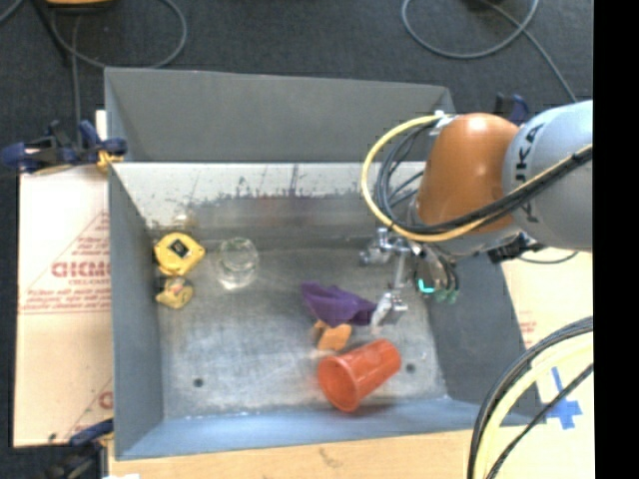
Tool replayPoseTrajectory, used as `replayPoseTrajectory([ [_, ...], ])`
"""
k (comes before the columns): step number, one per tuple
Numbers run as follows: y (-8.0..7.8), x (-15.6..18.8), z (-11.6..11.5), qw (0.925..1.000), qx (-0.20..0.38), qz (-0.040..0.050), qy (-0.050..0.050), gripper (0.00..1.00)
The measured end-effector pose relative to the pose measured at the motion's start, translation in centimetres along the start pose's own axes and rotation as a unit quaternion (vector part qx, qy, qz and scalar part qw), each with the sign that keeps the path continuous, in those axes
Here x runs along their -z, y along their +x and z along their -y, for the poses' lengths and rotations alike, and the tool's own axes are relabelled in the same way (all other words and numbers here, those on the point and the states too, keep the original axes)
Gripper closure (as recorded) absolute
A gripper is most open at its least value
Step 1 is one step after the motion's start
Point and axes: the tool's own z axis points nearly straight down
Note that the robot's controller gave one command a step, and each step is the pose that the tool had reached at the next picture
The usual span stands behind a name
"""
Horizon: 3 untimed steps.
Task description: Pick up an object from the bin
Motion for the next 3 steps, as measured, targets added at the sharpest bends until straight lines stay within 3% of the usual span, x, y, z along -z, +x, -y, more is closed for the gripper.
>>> replayPoseTrajectory([
  [1,-0.2,0.4,0.0,1.0,0.0,0.0036,0.0,0.0],
  [2,0.1,-5.5,-1.4,0.9958,0.091,-0.0011,0.001,1.0],
  [3,0.1,-5.5,-1.4,0.9958,0.091,-0.0008,0.001,1.0],
])
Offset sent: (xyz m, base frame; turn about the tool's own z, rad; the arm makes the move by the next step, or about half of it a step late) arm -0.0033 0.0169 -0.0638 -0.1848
